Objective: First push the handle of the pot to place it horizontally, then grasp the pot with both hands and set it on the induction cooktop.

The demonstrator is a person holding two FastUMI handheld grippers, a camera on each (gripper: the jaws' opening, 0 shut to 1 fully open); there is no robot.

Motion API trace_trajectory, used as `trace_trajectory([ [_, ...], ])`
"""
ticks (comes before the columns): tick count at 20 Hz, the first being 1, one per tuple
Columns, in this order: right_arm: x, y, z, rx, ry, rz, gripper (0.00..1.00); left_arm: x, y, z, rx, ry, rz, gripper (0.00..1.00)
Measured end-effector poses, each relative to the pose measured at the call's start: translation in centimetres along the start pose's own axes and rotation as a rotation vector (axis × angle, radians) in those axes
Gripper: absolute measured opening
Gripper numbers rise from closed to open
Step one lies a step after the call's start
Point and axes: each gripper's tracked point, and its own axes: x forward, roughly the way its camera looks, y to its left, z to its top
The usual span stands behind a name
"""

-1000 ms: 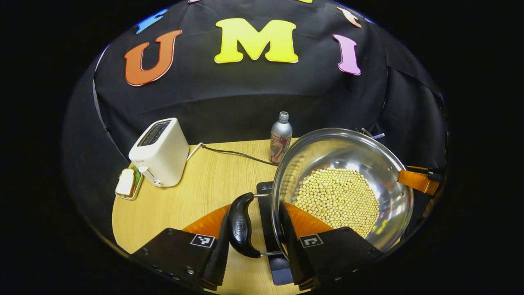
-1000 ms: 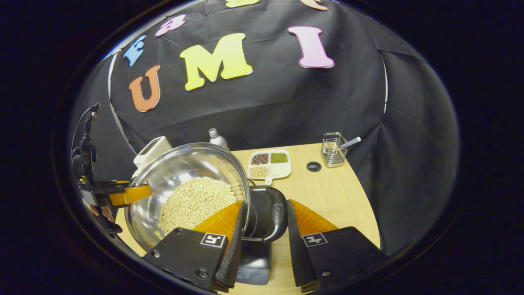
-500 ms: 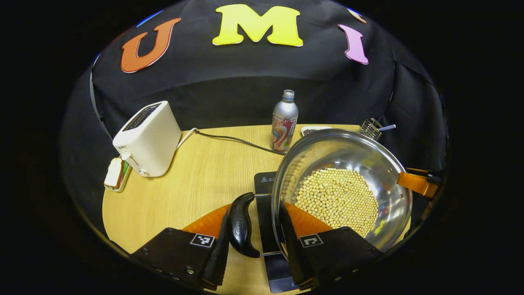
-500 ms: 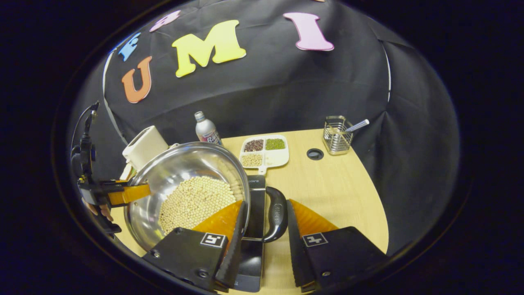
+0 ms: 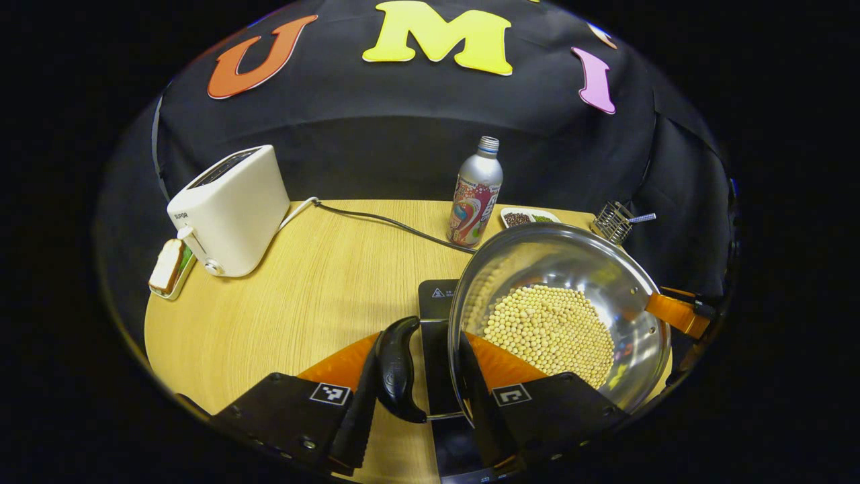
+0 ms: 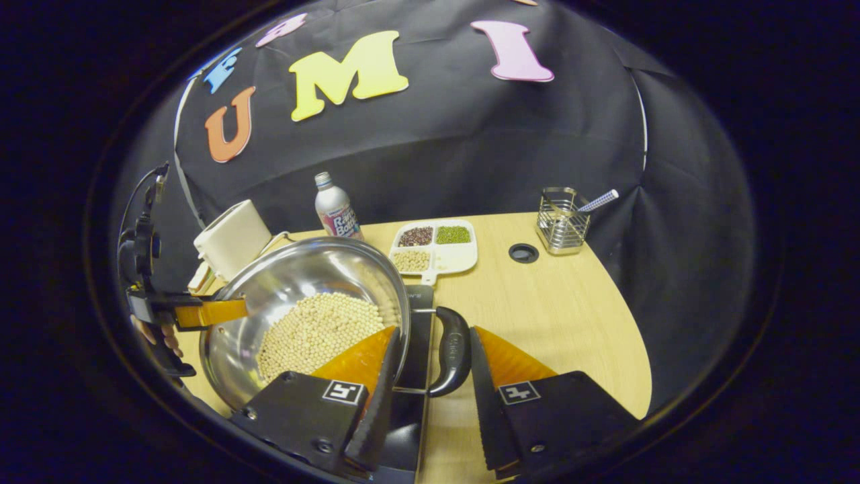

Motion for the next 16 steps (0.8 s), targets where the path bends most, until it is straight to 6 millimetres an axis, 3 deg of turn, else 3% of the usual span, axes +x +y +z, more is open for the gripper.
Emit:
trace_trajectory([
  [1,0.0,0.0,-0.1,-0.003,-0.003,0.001,0.59,0.2,0.1,0.1,0.01,-0.01,0.002,0.73],
  [2,-0.1,0.0,0.0,-0.005,-0.008,0.001,0.61,0.2,0.1,0.1,0.02,-0.019,0.0,0.64],
  [4,-0.1,-0.1,0.0,-0.003,-0.022,-0.004,0.63,0.1,0.4,0.4,0.034,-0.042,0.018,0.65],
  [5,0.0,-0.1,0.2,-0.003,-0.03,-0.007,0.64,0.1,0.9,0.7,0.046,-0.059,0.042,0.67],
  [6,0.0,-0.1,0.0,-0.01,-0.041,-0.006,0.65,-0.1,1.3,0.9,0.053,-0.073,0.064,0.8],
  [8,-0.5,-0.2,-0.3,-0.031,-0.064,-0.021,0.72,-0.6,1.7,1.7,0.037,-0.124,0.083,0.94],
  [12,-1.5,0.2,-0.6,-0.055,-0.119,-0.017,0.81,-3.0,2.3,3.8,-0.01,-0.248,0.099,0.97],
  [16,-4.1,0.3,-0.7,-0.028,-0.184,-0.027,0.81,-5.8,1.9,3.3,-0.028,-0.296,0.097,0.96],
])
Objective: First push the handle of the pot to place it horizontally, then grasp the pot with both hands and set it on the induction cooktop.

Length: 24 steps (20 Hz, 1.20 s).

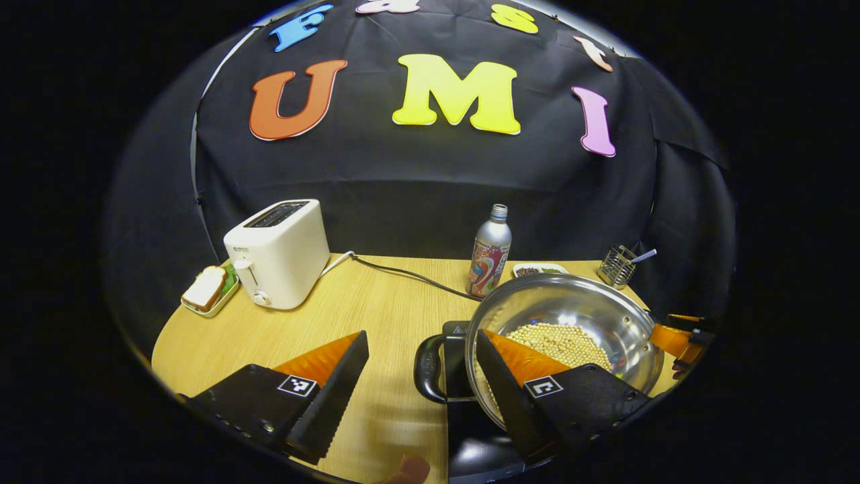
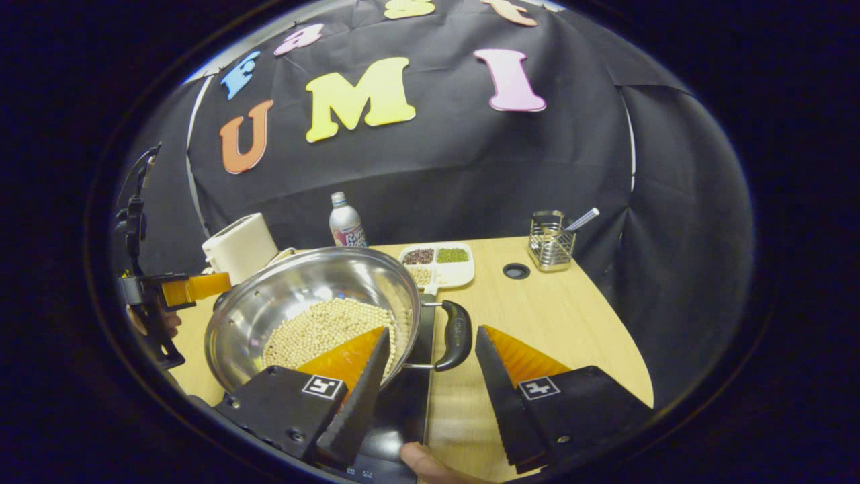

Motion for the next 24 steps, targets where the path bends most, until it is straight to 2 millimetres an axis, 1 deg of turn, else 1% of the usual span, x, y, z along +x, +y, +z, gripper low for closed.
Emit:
trace_trajectory([
  [2,-1.8,0.1,0.2,-0.014,-0.028,-0.009,0.81,-2.1,0.0,0.3,0.003,-0.043,0.006,0.96],
  [4,-3.7,0.1,0.7,-0.025,-0.063,-0.022,0.81,-4.3,-0.1,1.3,0.006,-0.114,0.008,0.96],
  [6,-6.0,0.6,1.1,-0.038,-0.108,-0.021,0.81,-7.0,-0.4,2.4,-0.005,-0.188,0.003,0.96],
  [7,-7.2,0.7,1.3,-0.047,-0.137,-0.025,0.81,-8.3,-0.5,2.6,-0.012,-0.215,-0.001,0.96],
  [8,-8.4,1.0,1.5,-0.059,-0.169,-0.026,0.81,-9.7,-0.2,2.3,-0.019,-0.235,0.001,0.95],
  [9,-9.8,1.3,1.9,-0.07,-0.208,-0.021,0.81,-11.0,-0.4,2.2,-0.024,-0.246,-0.002,0.96],
  [10,-11.4,1.8,1.9,-0.076,-0.245,-0.014,0.83,-12.4,-0.7,2.1,-0.023,-0.267,-0.009,0.96],
  [11,-12.9,2.1,2.2,-0.081,-0.287,-0.01,0.89,-13.8,-1.3,2.5,-0.016,-0.287,-0.008,0.95],
  [12,-14.3,2.2,2.2,-0.079,-0.313,-0.016,1.0,-15.1,-1.1,2.3,-0.009,-0.301,0.003,0.96],
  [15,-18.2,2.5,2.4,-0.066,-0.352,-0.037,1.0,-19.0,-1.3,2.4,0.012,-0.328,0.018,0.95],
  [17,-21.2,2.5,2.9,-0.071,-0.396,-0.059,1.0,-21.7,-1.7,2.9,0.012,-0.361,0.005,0.95],
  [18,-22.3,2.5,3.2,-0.073,-0.416,-0.07,1.0,-23.0,-1.1,2.3,0.013,-0.373,0.001,0.95],
  [20,-24.9,2.8,3.3,-0.069,-0.435,-0.081,1.0,-25.5,-1.3,2.7,0.023,-0.4,0.0,0.95],
  [24,-29.1,3.5,4.0,-0.068,-0.461,-0.081,1.0,-30.5,-0.6,4.0,0.044,-0.46,0.023,0.95],
])
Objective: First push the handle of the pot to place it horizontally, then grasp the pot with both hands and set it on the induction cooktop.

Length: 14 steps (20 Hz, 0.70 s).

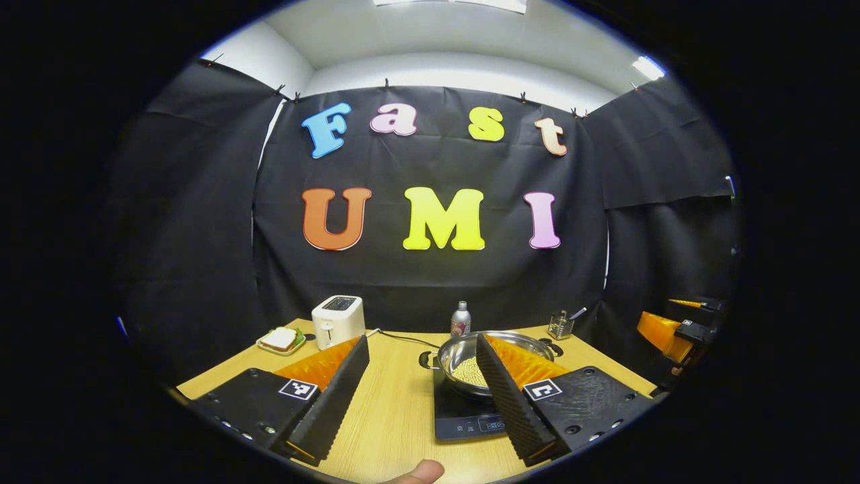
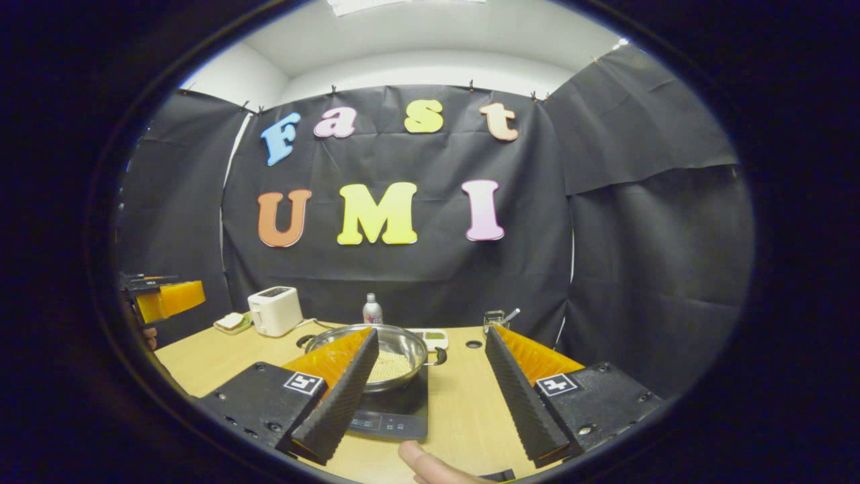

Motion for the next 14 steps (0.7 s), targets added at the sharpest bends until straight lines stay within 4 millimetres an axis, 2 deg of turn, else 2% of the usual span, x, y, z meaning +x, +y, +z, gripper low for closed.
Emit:
trace_trajectory([
  [5,-4.0,0.0,4.3,-0.011,-0.106,-0.015,1.0,-3.1,1.1,3.4,-0.019,-0.072,0.023,0.95],
  [8,-6.0,-0.2,6.3,-0.017,-0.176,-0.022,1.0,-4.4,1.3,4.5,-0.043,-0.105,0.02,0.95],
  [12,-8.1,-0.7,7.0,-0.02,-0.194,-0.04,1.0,-5.7,1.3,5.0,-0.035,-0.118,0.018,0.95],
  [14,-8.3,-1.5,7.0,-0.018,-0.202,-0.061,1.0,-6.0,1.5,5.1,-0.013,-0.123,0.03,0.95],
])
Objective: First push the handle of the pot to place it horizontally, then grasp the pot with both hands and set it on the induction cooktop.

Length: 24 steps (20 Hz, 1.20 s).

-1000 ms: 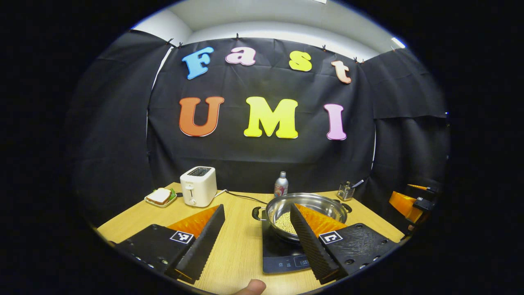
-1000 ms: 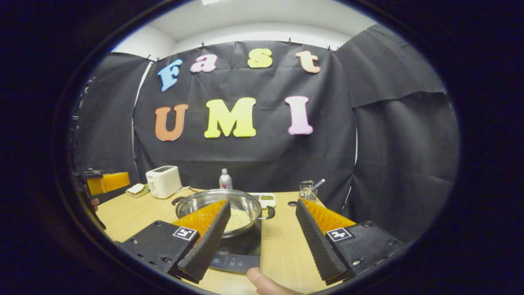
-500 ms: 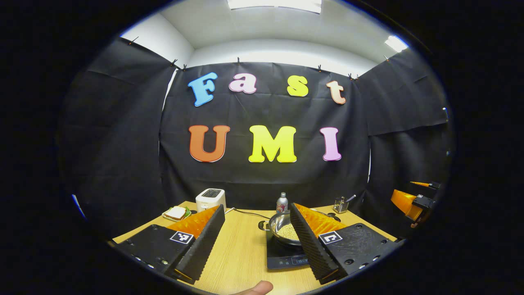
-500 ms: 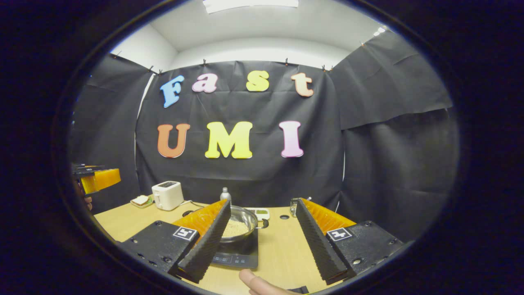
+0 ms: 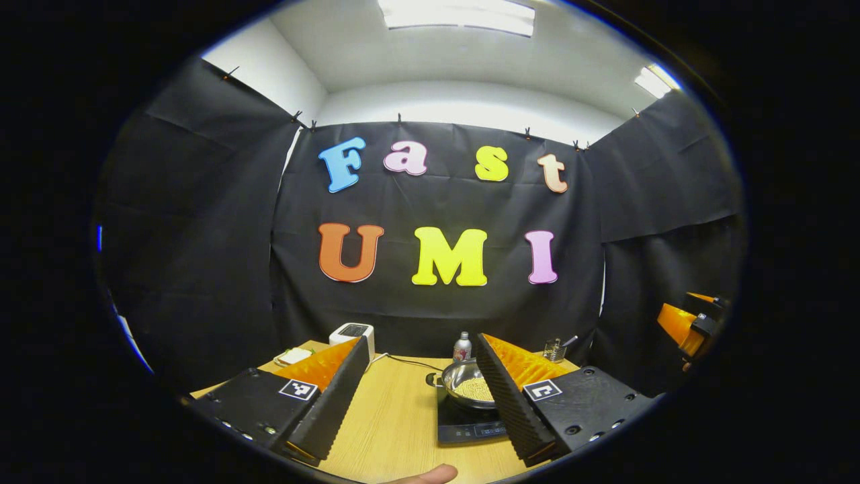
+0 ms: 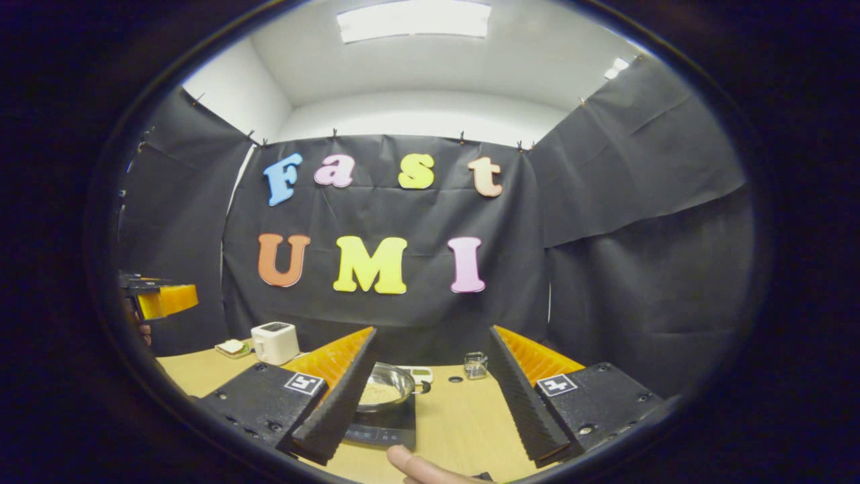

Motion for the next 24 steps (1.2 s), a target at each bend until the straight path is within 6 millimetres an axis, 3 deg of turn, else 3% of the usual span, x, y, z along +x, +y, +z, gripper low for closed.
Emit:
trace_trajectory([
  [3,-0.2,-1.0,-0.6,0.003,0.015,-0.037,1.0,-0.4,0.4,-0.1,0.029,-0.001,0.021,0.95],
  [7,0.6,-0.8,-1.7,0.02,0.047,-0.022,1.0,-0.3,0.4,-0.4,0.031,0.003,0.025,0.95],
  [16,0.6,-0.5,-0.4,0.051,-0.001,-0.014,1.0,-0.3,1.2,0.7,0.015,-0.041,0.051,0.95],
  [24,0.6,-1.4,0.7,0.025,-0.067,-0.043,1.0,0.0,-0.3,0.1,0.061,-0.043,0.03,0.95],
])
